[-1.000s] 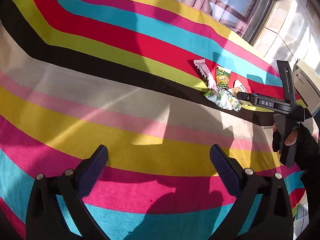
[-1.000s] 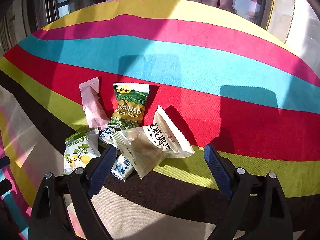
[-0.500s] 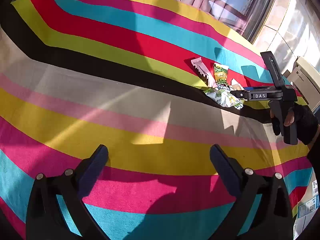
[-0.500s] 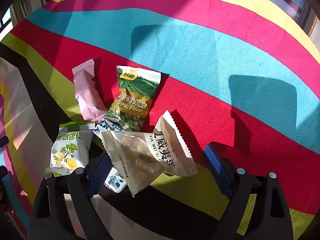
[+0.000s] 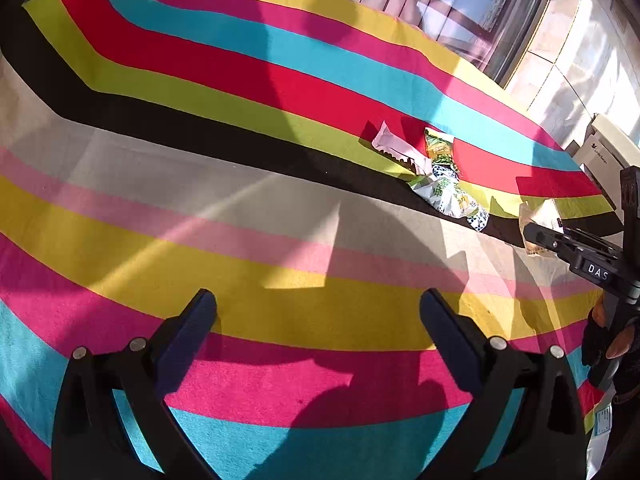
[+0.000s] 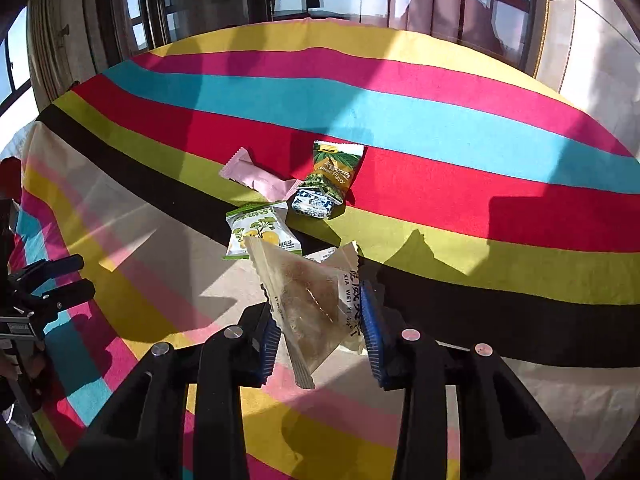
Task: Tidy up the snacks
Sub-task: 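Grasp the white-green lemon snack bag with the left tool while the right tool holds the pastry, then carry the lemon bag and pastry packet over the white box with both tools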
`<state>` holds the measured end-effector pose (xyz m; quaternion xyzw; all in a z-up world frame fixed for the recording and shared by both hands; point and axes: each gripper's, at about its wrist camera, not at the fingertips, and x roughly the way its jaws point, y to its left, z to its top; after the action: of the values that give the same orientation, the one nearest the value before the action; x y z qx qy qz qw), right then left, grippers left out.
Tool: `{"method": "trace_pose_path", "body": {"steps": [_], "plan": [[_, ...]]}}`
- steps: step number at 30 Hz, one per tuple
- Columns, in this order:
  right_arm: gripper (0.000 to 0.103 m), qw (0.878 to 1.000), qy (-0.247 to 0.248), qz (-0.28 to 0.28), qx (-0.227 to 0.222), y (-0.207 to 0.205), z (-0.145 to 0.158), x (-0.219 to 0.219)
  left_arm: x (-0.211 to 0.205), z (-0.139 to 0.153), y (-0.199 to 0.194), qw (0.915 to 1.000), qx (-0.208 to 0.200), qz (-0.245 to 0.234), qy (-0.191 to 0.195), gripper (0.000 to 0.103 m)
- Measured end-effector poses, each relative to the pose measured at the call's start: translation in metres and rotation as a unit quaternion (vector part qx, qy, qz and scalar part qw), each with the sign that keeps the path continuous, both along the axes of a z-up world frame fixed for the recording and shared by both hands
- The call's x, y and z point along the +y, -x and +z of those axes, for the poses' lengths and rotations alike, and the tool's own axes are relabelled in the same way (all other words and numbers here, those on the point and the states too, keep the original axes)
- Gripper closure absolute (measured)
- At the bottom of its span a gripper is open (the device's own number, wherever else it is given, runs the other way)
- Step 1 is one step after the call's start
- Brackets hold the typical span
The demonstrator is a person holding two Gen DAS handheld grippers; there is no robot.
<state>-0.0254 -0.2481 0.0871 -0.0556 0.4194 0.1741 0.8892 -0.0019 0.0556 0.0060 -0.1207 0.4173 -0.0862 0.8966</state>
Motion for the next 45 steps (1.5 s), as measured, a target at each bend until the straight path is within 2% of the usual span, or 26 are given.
{"method": "trace_pose_path", "body": {"steps": [3,6,8,10,12,13,15,18,21,22,25,30,31,34,35,36,37,41,45], "plan": [[0.066,1.0,0.006,-0.018,0.004,0.043,-0.011,0.018,-0.003,0.0,-0.001,1.0,0.003,-0.001,-0.009,0.002],[0.066,0.999,-0.018,-0.03,0.011,0.083,-0.01,0.024,-0.005,0.0,-0.003,0.9999,0.006,-0.001,-0.014,0.002],[0.066,0.999,0.003,-0.043,0.003,0.091,-0.017,0.029,-0.01,0.0,-0.004,0.9995,0.011,-0.002,-0.029,0.002],[0.065,0.999,-0.01,-0.05,0.004,0.081,-0.025,0.029,-0.016,-0.001,-0.007,0.9984,0.02,-0.006,-0.053,0.002],[0.065,0.998,-0.026,-0.055,0.003,0.079,-0.026,0.026,-0.027,-0.001,-0.014,0.9943,0.044,-0.02,-0.095,0.002],[0.065,0.998,-0.033,-0.059,0.001,0.079,-0.026,0.025,-0.032,0.0,-0.018,0.9931,0.052,-0.041,-0.097,0.002],[0.065,0.997,-0.045,-0.065,-0.004,0.081,-0.029,0.022,-0.044,0.005,-0.03,0.9909,0.054,-0.103,-0.068,0.002],[0.064,0.998,-0.03,-0.061,-0.001,0.079,-0.032,0.028,-0.072,0.016,-0.06,0.9812,0.062,-0.18,-0.034,0.002],[0.064,0.998,-0.027,-0.058,0.012,0.075,-0.036,0.03,-0.097,0.016,-0.103,0.9716,0.087,-0.22,-0.007,0.002],[0.064,0.997,-0.035,-0.06,0.016,0.074,-0.037,0.028,-0.105,0.015,-0.117,0.9695,0.092,-0.227,-0.008,0.002],[0.065,0.995,-0.061,-0.076,0.028,0.071,-0.04,0.018,-0.129,0.012,-0.149,0.9623,0.099,-0.25,-0.04,0.002],[0.065,0.993,-0.081,-0.086,0.033,0.07,-0.042,0.013,-0.159,0.005,-0.171,0.9497,0.109,-0.284,-0.074,0.002],[0.065,0.992,-0.084,-0.087,0.033,0.07,-0.043,0.012,-0.163,0.0,-0.172,0.9472,0.117,-0.289,-0.074,0.004],[0.066,0.991,-0.093,-0.089,0.035,0.069,-0.043,0.01,-0.176,-0.001,-0.162,0.9405,0.085,-0.301,-0.133,0.016],[0.066,0.991,-0.095,-0.089,0.036,0.069,-0.043,0.01,-0.177,0.001,-0.156,0.9365,0.074,-0.31,-0.146,0.034],[0.066,0.991,-0.096,-0.089,0.036,0.069,-0.043,0.009,-0.175,0.005,-0.151,0.9338,0.07,-0.326,-0.131,0.058],[0.066,0.991,-0.096,-0.089,0.036,0.068,-0.043,0.01,-0.17,0.01,-0.147,0.9354,0.07,-0.327,-0.115,0.059],[0.066,0.991,-0.097,-0.09,0.036,0.068,-0.043,0.009,-0.14,0.027,-0.107,0.9484,0.028,-0.298,-0.105,0.061],[0.066,0.99,-0.101,-0.092,0.036,0.066,-0.042,0.008,-0.101,0.031,-0.044,0.9608,-0.007,-0.25,-0.119,0.061]]}}
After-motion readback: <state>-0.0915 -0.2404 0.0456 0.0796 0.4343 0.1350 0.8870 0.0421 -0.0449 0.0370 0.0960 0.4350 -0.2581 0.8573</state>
